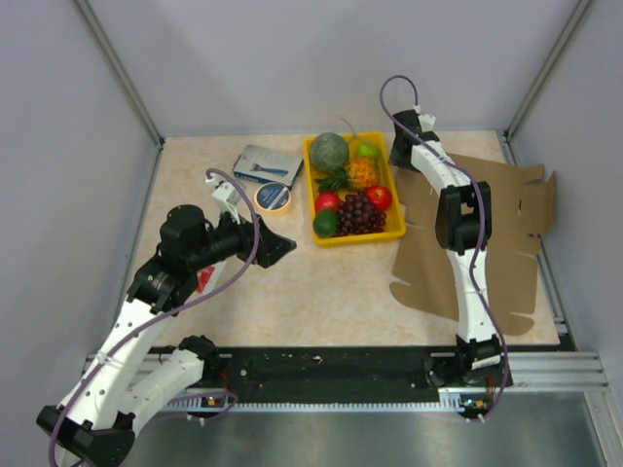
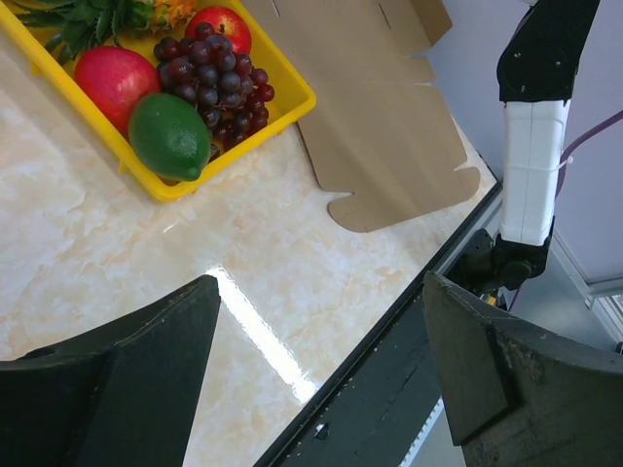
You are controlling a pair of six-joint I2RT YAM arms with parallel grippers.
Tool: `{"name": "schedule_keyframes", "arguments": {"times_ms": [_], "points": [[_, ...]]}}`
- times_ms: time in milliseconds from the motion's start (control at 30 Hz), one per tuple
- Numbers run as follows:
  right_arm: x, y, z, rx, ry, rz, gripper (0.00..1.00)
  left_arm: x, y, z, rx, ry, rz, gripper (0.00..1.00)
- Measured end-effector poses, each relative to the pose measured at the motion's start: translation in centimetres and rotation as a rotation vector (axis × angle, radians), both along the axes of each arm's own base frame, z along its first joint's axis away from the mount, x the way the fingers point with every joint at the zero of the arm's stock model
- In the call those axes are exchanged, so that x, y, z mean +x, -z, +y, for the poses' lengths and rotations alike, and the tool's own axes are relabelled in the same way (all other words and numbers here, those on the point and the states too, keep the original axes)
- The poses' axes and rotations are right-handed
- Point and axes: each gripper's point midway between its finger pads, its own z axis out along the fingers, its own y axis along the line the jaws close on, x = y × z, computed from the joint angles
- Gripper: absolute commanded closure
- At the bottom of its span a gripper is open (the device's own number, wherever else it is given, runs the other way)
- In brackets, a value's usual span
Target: Fold the paper box
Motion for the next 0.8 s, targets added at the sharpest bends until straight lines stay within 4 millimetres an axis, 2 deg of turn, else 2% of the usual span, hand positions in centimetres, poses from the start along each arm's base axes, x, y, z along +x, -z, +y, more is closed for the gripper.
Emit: {"name": "schedule_keyframes", "arguments": {"times_ms": [67,167,200,267,300,333,500,600,667,700,733,800], "points": [[-0.1,0.1,-0.1,-0.009,-0.005,0.005,0.4,0.0,0.0,0.0,0.001,-0.003,0.0,0.11],[-0.1,0.1,0.0,-0.017,-0.012,0.008,0.51,0.0,0.0,0.0,0.001,-0.003,0.0,0.11],[-0.1,0.1,0.1,-0.022,-0.017,0.009,0.63,0.0,0.0,0.0,0.001,-0.003,0.0,0.11],[-0.2,0.1,0.2,-0.031,-0.026,0.012,0.79,0.0,0.0,0.0,0.001,-0.002,0.0,0.11],[-0.2,0.1,0.2,-0.038,-0.033,0.014,0.92,0.0,0.0,0.0,0.001,-0.001,0.0,0.11],[-0.2,0.1,0.2,-0.046,-0.038,0.015,0.99,0.0,0.1,0.0,0.002,-0.001,0.002,0.11],[-0.5,-0.9,-0.4,-0.092,-0.051,0.013,1.0,0.0,0.3,-0.3,0.006,0.009,0.011,0.11],[-1.9,-2.5,-0.9,-0.118,-0.065,0.025,1.0,0.0,0.6,-0.6,0.01,0.018,0.023,0.11],[-3.2,-4.5,-1.6,-0.144,-0.074,0.024,1.0,0.1,0.9,-1.0,0.014,0.03,0.04,0.12],[-4.5,-6.7,-2.3,-0.17,-0.077,0.013,1.0,0.1,1.1,-1.4,0.014,0.038,0.051,0.13],[-4.9,-7.8,-2.6,-0.181,-0.08,0.005,1.0,0.2,1.3,-1.9,0.016,0.049,0.066,0.13],[-6.4,-11.4,-3.3,-0.21,-0.105,-0.033,1.0,0.3,1.5,-3.1,0.016,0.078,0.086,0.13]]}}
